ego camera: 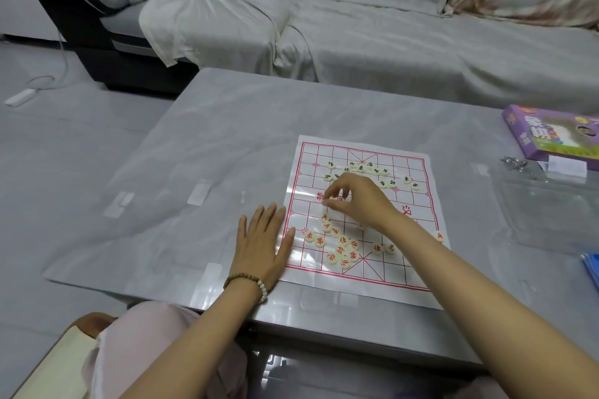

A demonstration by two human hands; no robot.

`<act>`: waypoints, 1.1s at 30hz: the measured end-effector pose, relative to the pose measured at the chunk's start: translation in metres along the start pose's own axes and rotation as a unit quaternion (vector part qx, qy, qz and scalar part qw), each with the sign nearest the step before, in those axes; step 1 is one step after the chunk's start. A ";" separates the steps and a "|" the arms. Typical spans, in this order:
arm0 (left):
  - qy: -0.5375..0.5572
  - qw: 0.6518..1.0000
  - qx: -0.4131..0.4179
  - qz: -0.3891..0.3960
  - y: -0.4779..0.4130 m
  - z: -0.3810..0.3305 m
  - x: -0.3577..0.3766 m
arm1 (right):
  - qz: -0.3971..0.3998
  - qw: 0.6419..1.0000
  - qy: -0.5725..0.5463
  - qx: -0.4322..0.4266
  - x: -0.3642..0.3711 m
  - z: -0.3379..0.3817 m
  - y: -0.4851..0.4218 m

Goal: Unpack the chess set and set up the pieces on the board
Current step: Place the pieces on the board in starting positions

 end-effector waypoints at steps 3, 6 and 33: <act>0.001 1.000 0.000 -0.004 0.000 -0.001 0.000 | 0.013 0.997 0.061 0.036 0.008 -0.008 0.018; -0.006 1.000 0.002 -0.004 0.000 -0.001 -0.001 | 0.000 0.993 0.112 0.044 0.016 -0.010 0.028; 0.024 0.999 0.012 -0.039 -0.002 -0.002 -0.008 | -0.107 0.980 -0.129 0.112 0.023 -0.017 0.013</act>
Point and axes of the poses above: each hand's wrist, its own y-axis away from the middle knuckle, its own x-axis out of the palm, z = x × y, the point moved 6 cm from there along -y, towards the middle knuckle, and after that the axes turned 10 degrees about -z, right-handed, at the moved point
